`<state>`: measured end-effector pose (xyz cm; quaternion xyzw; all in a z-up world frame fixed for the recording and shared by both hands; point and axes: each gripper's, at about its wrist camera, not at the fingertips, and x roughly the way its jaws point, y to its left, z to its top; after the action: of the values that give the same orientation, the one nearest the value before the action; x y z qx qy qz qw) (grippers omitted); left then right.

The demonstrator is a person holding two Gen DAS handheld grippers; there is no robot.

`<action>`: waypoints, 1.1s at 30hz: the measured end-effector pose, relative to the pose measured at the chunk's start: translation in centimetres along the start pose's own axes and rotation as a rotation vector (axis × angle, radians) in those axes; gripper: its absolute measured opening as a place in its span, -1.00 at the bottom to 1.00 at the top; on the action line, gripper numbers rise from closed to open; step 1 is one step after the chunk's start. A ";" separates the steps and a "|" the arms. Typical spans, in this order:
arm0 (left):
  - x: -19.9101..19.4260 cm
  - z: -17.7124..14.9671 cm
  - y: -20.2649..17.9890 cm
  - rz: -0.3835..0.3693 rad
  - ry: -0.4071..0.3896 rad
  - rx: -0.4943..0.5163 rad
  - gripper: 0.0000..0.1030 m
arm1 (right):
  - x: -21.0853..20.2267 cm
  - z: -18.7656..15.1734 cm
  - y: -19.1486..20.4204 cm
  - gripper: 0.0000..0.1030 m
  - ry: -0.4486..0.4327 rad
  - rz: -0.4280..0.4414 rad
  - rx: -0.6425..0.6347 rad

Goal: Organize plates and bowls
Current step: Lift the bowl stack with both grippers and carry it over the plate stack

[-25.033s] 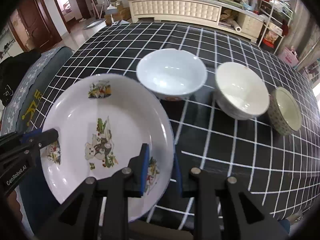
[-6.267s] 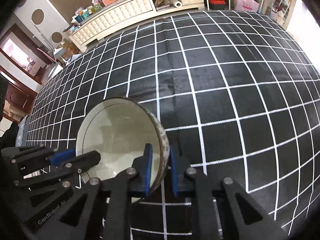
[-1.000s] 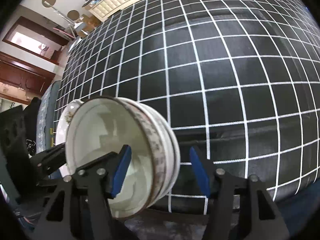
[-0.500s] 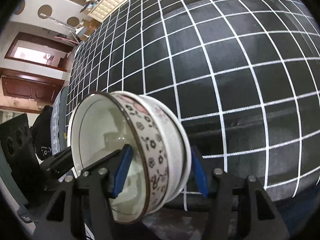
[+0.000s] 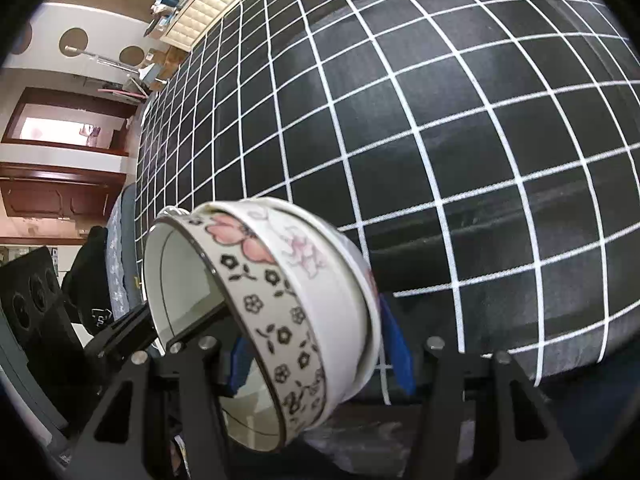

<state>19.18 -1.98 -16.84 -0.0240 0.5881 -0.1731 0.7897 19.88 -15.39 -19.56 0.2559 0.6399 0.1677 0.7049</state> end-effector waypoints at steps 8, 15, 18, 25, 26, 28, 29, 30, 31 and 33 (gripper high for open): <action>-1.5 0.7 -0.1 0.021 -0.027 -0.013 -0.27 | -1.0 0.4 1.9 0.19 -0.007 0.005 0.005; -4.2 0.8 1.2 0.028 -0.068 -0.039 -0.27 | -1.0 0.2 5.2 0.19 0.005 0.017 -0.051; -5.8 0.8 2.3 0.046 -0.088 -0.056 -0.27 | -0.6 0.4 7.3 0.19 0.023 0.019 -0.083; -9.3 0.1 6.1 0.080 -0.145 -0.130 -0.27 | 1.9 0.4 12.0 0.18 0.063 0.028 -0.153; -9.8 -0.1 7.1 0.089 -0.150 -0.144 -0.27 | 2.5 0.3 12.5 0.18 0.075 0.034 -0.160; -10.5 -0.5 7.9 0.104 -0.155 -0.161 -0.27 | 3.7 0.2 13.2 0.18 0.099 0.041 -0.168; -10.8 -0.7 8.6 0.112 -0.157 -0.168 -0.27 | 4.1 0.2 13.6 0.18 0.111 0.040 -0.169; -11.0 -1.0 9.3 0.118 -0.158 -0.179 -0.27 | 4.7 0.2 14.1 0.17 0.124 0.035 -0.175; -11.1 -1.4 9.9 0.122 -0.158 -0.188 -0.27 | 5.1 0.1 14.4 0.17 0.132 0.030 -0.180; -11.1 -2.2 11.2 0.126 -0.151 -0.216 -0.27 | 6.0 -0.1 15.0 0.17 0.150 0.021 -0.194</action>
<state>17.14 12.27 -9.94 -0.0847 0.5425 -0.0564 0.8339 21.89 0.21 -15.81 0.1800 0.6689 0.2547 0.6747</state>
